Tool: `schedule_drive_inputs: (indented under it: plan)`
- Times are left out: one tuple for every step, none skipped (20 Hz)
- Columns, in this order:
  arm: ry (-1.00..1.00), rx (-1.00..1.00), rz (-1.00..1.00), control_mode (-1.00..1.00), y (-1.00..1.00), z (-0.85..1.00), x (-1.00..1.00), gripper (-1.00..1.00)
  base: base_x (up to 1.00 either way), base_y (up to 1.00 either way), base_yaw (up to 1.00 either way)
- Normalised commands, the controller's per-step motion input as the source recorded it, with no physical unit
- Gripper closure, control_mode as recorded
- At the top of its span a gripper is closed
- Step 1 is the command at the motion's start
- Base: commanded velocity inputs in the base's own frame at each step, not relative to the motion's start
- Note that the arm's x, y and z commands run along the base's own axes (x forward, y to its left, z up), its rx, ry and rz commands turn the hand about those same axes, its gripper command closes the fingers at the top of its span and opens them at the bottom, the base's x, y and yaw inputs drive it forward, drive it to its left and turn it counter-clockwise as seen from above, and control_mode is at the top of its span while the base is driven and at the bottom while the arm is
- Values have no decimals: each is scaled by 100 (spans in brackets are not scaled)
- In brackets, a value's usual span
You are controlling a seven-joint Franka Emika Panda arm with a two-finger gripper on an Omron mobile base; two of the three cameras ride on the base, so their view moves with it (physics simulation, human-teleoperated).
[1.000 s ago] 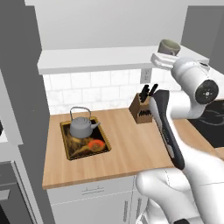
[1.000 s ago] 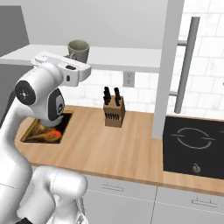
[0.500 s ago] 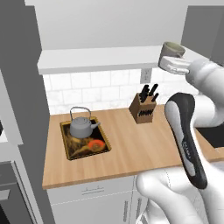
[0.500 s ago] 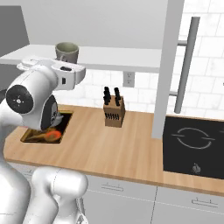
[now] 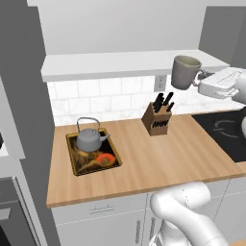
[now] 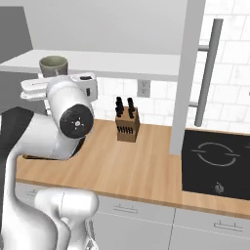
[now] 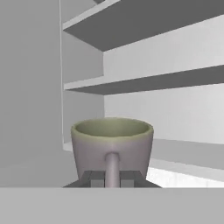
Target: Pick the kettle from the counter and place it on the tray. Then pick the mug from the cabinet and place it on the tray. Then close the cabinet doors.
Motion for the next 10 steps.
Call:
schedule_drive_inputs:
  plan:
    - [0,-13,50,-100,11,-17,-24,100,0,0,0]
    - [0,-10,49,-100,11,-25,-19,100,0,0,0]
    - [0,-11,47,-100,33,-29,-2,100,0,0,0]
    - [0,-11,42,-100,35,-23,-8,100,0,0,0]
    - [-2,-10,39,-100,28,-25,-22,100,0,0,0]
    - [0,-9,37,-100,35,-31,-16,100,0,0,0]
    - [0,-12,33,-100,52,-31,-8,100,0,0,0]
    - [0,-11,30,-100,50,-30,-14,100,0,0,0]
    - [-1,-9,29,-100,40,-32,-26,100,0,0,0]
    - [0,-10,27,-100,45,-36,-21,100,0,0,0]
